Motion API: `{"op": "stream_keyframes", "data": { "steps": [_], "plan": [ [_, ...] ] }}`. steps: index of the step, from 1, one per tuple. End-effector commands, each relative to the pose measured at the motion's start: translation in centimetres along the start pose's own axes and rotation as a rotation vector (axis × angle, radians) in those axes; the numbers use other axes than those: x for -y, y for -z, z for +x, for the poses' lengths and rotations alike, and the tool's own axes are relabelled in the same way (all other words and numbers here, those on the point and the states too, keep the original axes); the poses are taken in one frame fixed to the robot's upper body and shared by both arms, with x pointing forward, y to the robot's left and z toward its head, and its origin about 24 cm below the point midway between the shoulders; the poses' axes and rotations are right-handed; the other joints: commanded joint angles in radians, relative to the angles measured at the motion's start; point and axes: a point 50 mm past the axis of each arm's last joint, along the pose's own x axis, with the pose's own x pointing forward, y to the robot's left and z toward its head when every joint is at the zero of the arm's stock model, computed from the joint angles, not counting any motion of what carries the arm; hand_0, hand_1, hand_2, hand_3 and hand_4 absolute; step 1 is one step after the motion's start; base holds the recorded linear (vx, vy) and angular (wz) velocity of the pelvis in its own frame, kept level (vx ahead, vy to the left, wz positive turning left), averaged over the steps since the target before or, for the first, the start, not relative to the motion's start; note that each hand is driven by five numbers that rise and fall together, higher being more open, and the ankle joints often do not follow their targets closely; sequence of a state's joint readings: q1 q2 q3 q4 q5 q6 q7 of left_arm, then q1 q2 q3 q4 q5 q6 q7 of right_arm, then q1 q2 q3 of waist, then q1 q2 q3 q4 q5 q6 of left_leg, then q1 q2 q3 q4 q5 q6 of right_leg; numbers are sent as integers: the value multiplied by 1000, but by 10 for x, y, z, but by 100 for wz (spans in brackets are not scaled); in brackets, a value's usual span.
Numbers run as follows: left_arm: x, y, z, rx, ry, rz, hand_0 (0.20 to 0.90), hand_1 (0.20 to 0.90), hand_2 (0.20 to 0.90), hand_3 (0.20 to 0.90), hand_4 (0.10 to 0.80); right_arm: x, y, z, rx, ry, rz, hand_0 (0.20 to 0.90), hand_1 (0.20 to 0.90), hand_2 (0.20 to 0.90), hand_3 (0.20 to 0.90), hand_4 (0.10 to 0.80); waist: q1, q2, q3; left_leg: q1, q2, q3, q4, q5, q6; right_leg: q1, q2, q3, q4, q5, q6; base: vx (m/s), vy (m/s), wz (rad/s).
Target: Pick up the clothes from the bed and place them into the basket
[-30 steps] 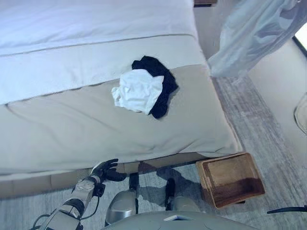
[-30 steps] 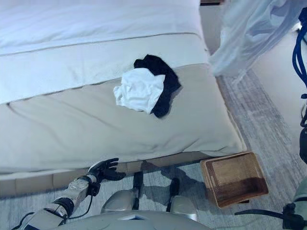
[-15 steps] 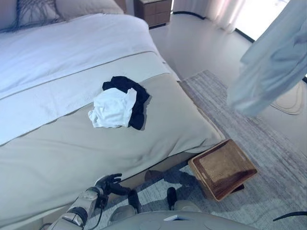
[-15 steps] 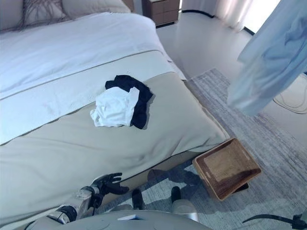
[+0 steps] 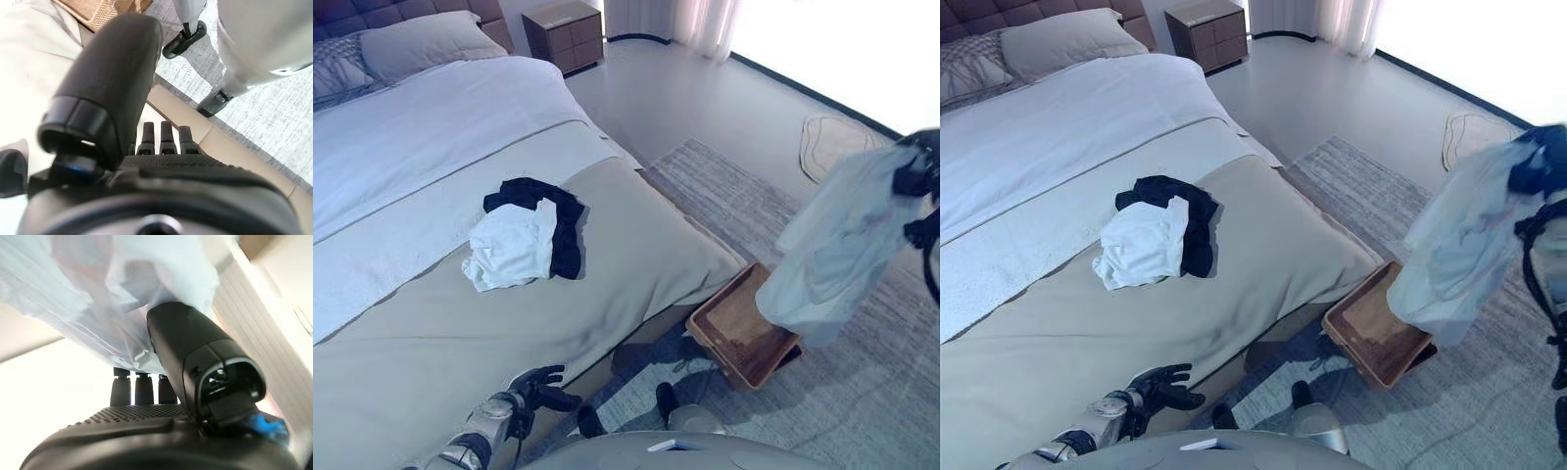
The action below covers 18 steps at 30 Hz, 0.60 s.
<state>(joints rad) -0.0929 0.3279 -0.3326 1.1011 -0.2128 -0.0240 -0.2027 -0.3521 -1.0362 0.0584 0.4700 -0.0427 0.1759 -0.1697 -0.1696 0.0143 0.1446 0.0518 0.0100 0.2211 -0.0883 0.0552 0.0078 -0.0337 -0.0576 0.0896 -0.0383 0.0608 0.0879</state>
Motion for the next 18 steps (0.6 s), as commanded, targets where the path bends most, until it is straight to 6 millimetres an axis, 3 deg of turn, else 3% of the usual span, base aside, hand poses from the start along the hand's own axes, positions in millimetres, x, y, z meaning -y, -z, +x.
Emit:
{"op": "stream_keyframes", "data": {
  "steps": [1,6,10,14,15,18],
  "plan": [
    [-21,-34,-1,111,-49,73,900,900,900,900,800,35,-44,16,144,207,33,300,300,300,200,100,34,-14,67,-65,-50,-52,131,-128,56,-108,-22,-61,188,-56,-20,-243,1,-13],
    [-16,-63,1,220,-56,58,900,900,900,900,800,16,-44,19,126,197,24,300,300,300,200,100,28,34,173,-154,-66,-52,199,-126,50,-178,-38,-64,230,-62,-32,-176,2,-7],
    [-14,-84,1,307,-45,32,900,900,900,900,800,14,-48,29,79,191,-23,300,300,300,200,100,40,103,250,-241,-79,-75,222,-95,34,-266,-44,-64,261,-63,-46,-157,9,-7],
    [-17,-99,-2,371,-42,33,900,900,900,900,800,10,-46,39,-21,152,-109,300,300,300,200,100,53,143,298,-298,-83,-83,231,-73,22,-325,-45,-70,274,-62,-56,-114,-35,-1],
    [-18,-104,-3,384,-44,37,900,900,900,900,800,11,-43,41,-55,139,-138,900,900,900,900,800,57,151,308,-312,-84,-84,235,-69,20,-338,-46,-73,277,-61,-58,-105,-100,-1],
    [-28,-129,-11,460,-47,77,900,900,900,900,800,20,-37,48,-139,141,-192,900,900,900,900,800,75,181,347,-380,-92,-92,277,-60,18,-398,-56,-86,315,-70,-64,-142,-155,2]
  ]
}}
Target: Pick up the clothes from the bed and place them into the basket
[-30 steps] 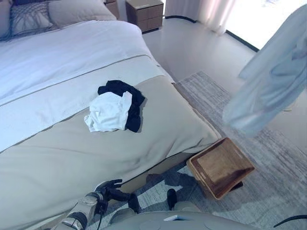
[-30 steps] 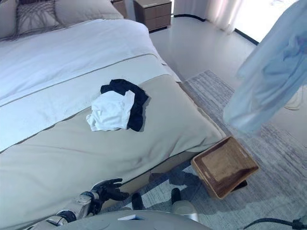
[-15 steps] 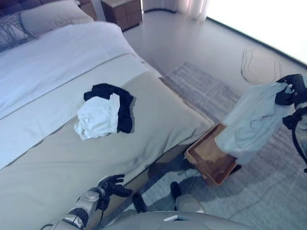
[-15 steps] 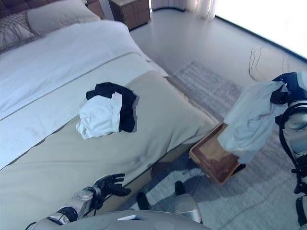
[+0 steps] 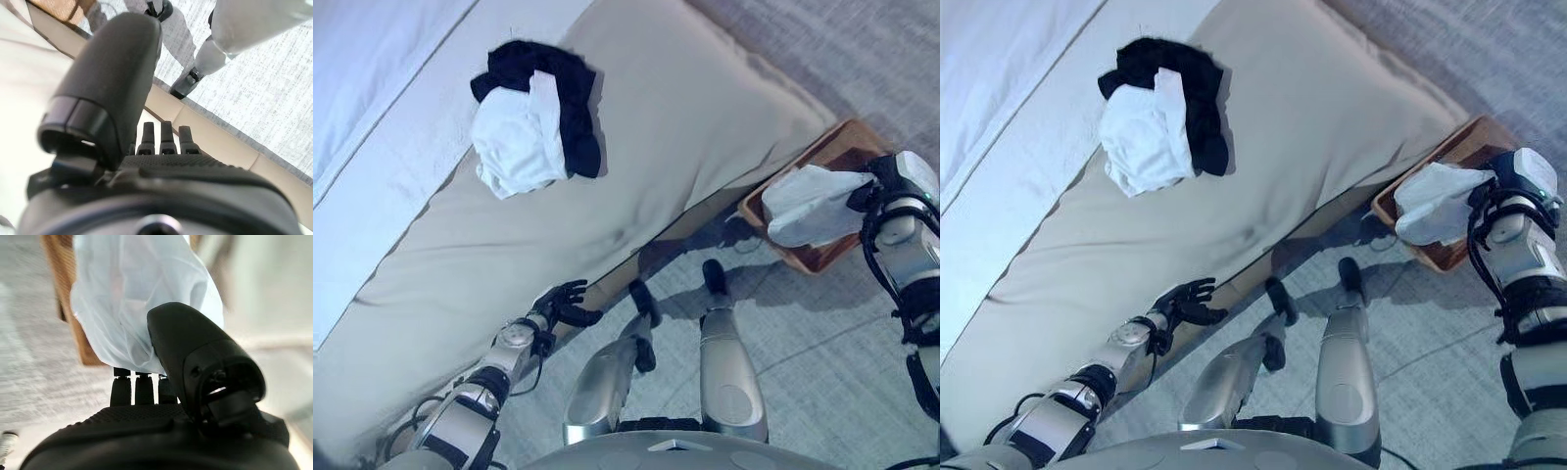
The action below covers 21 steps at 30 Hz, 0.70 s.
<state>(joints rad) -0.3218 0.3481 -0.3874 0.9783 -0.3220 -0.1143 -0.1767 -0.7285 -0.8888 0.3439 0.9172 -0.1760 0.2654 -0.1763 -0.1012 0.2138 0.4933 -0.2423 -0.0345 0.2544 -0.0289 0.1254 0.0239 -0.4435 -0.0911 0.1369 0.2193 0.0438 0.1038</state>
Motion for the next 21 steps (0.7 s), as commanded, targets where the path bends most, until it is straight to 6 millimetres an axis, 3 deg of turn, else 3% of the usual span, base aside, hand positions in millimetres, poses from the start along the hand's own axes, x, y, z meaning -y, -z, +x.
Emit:
{"op": "stream_keyframes", "data": {
  "steps": [1,6,10,15,21],
  "plan": [
    [-26,-11,-9,62,-33,39,900,900,900,900,800,70,-21,9,17,233,-15,900,900,900,900,800,12,-8,7,-102,-51,-126,230,-129,2,-2,-25,-140,75,-61,-83,-111,-140,13],
    [-22,-19,-10,121,3,29,900,900,900,900,800,92,-28,9,10,329,45,900,900,900,900,800,16,42,27,-150,-69,-139,286,-135,0,-58,-37,-147,154,-100,-104,-51,-13,16],
    [-16,-10,-11,98,10,-9,900,900,900,900,800,94,-20,8,-5,346,55,900,900,900,900,800,9,46,23,-130,-73,-141,306,-152,-1,-39,-41,-146,172,-121,-116,32,74,21],
    [-11,19,-16,4,-24,-55,900,900,900,900,800,86,-11,3,24,365,118,900,900,900,900,800,12,-17,-9,-41,-49,-137,252,-162,-5,64,-32,-158,98,-105,-112,96,65,13],
    [-18,57,-31,-108,-136,-155,900,900,900,900,800,83,-32,-30,272,431,226,900,900,900,900,800,6,-141,-86,91,-21,-146,118,-153,-7,217,-2,-159,-52,-54,-78,140,51,10]
  ]
}}
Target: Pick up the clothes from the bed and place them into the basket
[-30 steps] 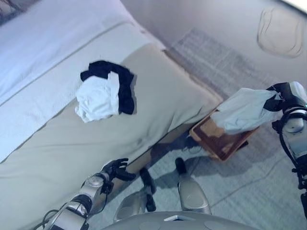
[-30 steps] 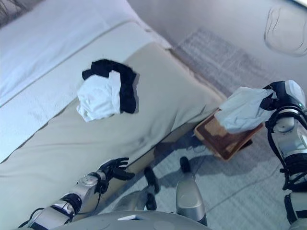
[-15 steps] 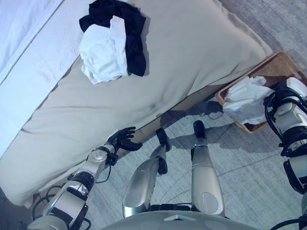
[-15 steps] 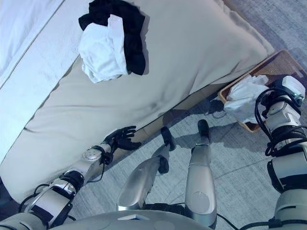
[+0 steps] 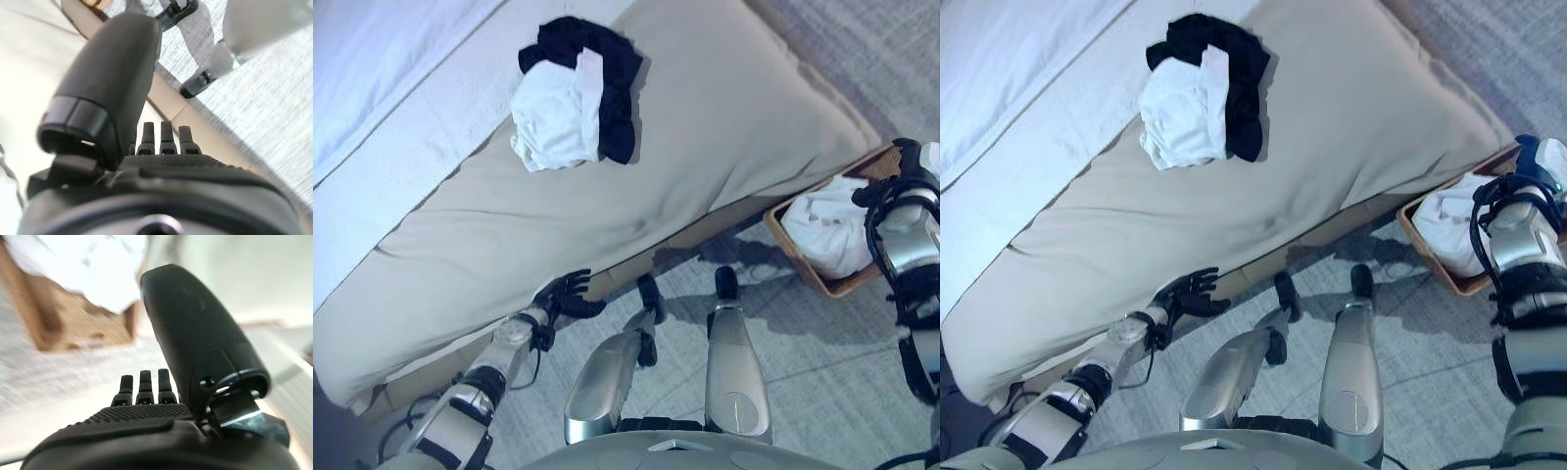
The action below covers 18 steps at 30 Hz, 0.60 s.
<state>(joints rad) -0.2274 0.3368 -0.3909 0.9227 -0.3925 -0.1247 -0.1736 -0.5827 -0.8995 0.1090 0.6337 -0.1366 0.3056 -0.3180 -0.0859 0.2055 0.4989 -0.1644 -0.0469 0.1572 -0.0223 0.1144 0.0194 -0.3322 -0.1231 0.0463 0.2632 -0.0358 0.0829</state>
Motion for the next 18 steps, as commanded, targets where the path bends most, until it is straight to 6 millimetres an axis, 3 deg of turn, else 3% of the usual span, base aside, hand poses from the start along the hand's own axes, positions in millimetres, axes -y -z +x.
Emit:
{"op": "stream_keyframes", "data": {
  "steps": [1,6,11,15,17,18],
  "plan": [
    [-35,38,-25,-112,-171,-78,900,900,900,900,800,49,-47,-12,288,170,60,900,900,900,900,800,-8,-152,-113,35,-6,-54,90,-141,-3,131,34,-70,-118,33,-51,199,82,3],
    [-32,82,-45,-246,-211,-144,900,900,900,900,800,40,-64,-28,454,-47,62,900,900,900,900,800,30,-213,-224,105,-3,-80,53,-149,-1,219,40,-92,-191,54,-34,206,136,3],
    [-23,107,-56,-329,-204,-150,900,900,900,900,800,17,-81,-29,527,-210,10,900,900,900,900,800,103,-261,-300,120,-17,-100,80,-172,7,268,23,-135,-235,75,-24,207,152,26],
    [-24,109,-58,-347,-188,-112,900,900,900,900,800,0,-96,-24,528,-263,-29,900,900,900,900,800,163,-285,-297,106,-22,-124,119,-190,19,286,8,-182,-227,72,-19,150,74,38],
    [-31,102,-56,-343,-188,-78,900,900,900,900,800,-9,-107,-20,521,-259,-45,900,900,900,900,800,205,-301,-276,86,-25,-153,136,-194,25,287,3,-209,-212,65,-19,81,1,51],
    [-39,92,-52,-322,-192,-48,900,900,900,900,800,-12,-122,-16,511,-236,-33,900,900,900,900,800,233,-315,-251,56,-29,-174,151,-193,30,273,-1,-228,-196,61,-19,-45,-43,63]
  ]
}}
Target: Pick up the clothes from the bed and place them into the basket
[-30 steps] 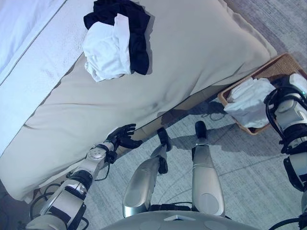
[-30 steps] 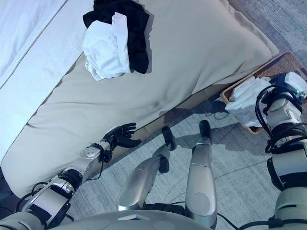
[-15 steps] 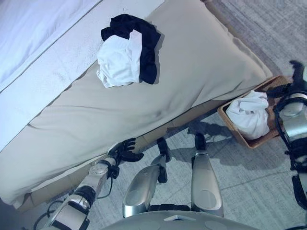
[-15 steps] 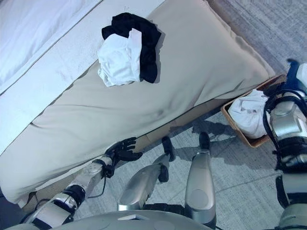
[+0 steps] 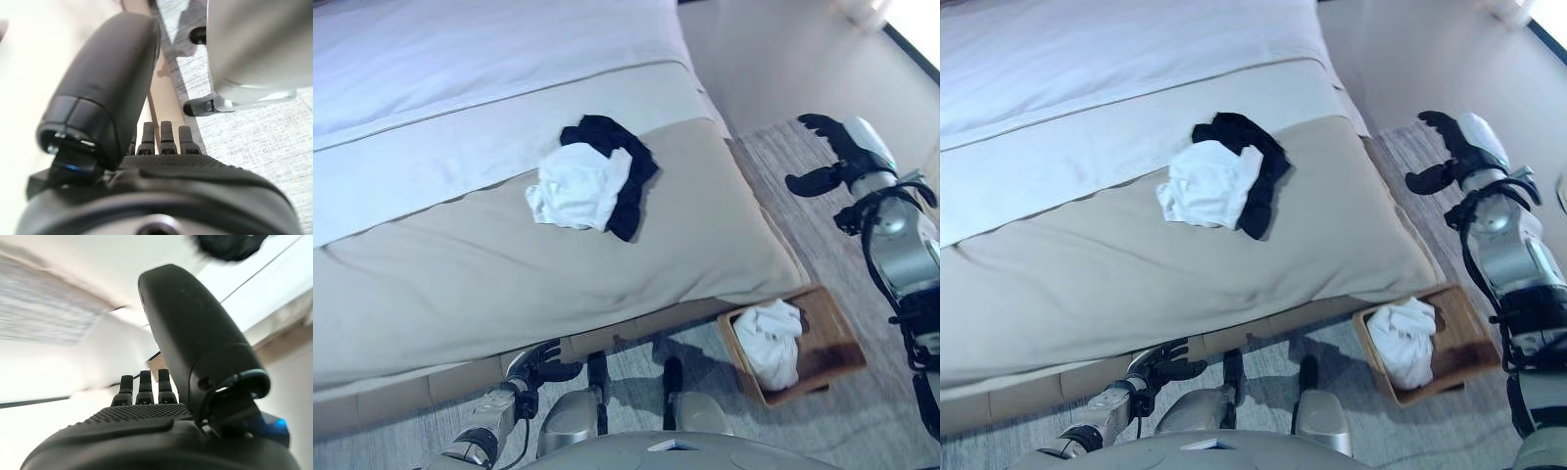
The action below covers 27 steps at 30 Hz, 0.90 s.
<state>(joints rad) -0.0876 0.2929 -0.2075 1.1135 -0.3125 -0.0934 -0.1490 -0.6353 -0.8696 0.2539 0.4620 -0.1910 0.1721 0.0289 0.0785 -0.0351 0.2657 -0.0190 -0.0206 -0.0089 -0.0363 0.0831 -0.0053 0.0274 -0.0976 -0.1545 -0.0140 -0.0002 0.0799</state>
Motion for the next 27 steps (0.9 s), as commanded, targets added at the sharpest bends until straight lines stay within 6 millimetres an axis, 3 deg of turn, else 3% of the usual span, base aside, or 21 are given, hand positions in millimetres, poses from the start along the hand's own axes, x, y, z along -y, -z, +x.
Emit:
{"op": "stream_keyframes", "data": {
  "steps": [1,4,10,16,17,21,26,27],
  "plan": [
    [-33,-10,-6,10,-48,115,900,900,900,900,800,33,-54,22,125,186,-45,900,900,900,900,800,91,-81,8,-119,-57,-22,177,-157,57,-102,-29,-44,95,25,-16,-113,-26,69],
    [-32,-37,-1,83,-43,123,900,900,900,900,800,47,-81,33,160,322,-185,900,900,900,900,800,134,-77,81,-197,-66,-60,217,-147,60,-149,-36,-77,130,23,-22,-105,51,57],
    [-26,-61,1,169,-30,133,900,900,900,900,800,61,-120,40,185,464,-317,900,900,900,900,800,194,-66,184,-332,-82,-103,303,-137,62,-251,-46,-109,197,33,-24,-63,60,36],
    [-26,-76,0,239,-32,136,900,900,900,900,800,58,-128,51,108,427,-345,900,900,900,900,800,248,-64,252,-421,-93,-125,338,-121,62,-324,-47,-139,233,41,-16,-25,22,24],
    [-26,-75,0,243,-29,134,900,900,900,900,800,55,-127,53,92,405,-343,900,900,900,900,800,257,-62,254,-421,-88,-129,348,-148,58,-326,-41,-134,246,22,-8,59,16,19],
    [-17,-81,-1,310,1,122,900,900,900,900,800,44,-120,59,12,336,-317,900,900,900,900,800,269,-50,254,-481,-88,-141,356,-139,54,-385,-44,-158,257,27,-3,-12,55,15],
    [-11,-93,-3,388,26,119,900,900,900,900,800,49,-118,62,-78,284,-304,900,900,900,900,800,283,-32,254,-548,-88,-161,349,-110,47,-448,-45,-179,275,17,-3,-42,12,4],
    [-11,-94,-4,396,29,121,900,900,900,900,800,51,-116,62,-91,272,-312,316,316,316,219,119,285,-29,254,-558,-86,-166,343,-102,44,-459,-42,-183,275,15,-2,-34,-26,5]
  ]
}}
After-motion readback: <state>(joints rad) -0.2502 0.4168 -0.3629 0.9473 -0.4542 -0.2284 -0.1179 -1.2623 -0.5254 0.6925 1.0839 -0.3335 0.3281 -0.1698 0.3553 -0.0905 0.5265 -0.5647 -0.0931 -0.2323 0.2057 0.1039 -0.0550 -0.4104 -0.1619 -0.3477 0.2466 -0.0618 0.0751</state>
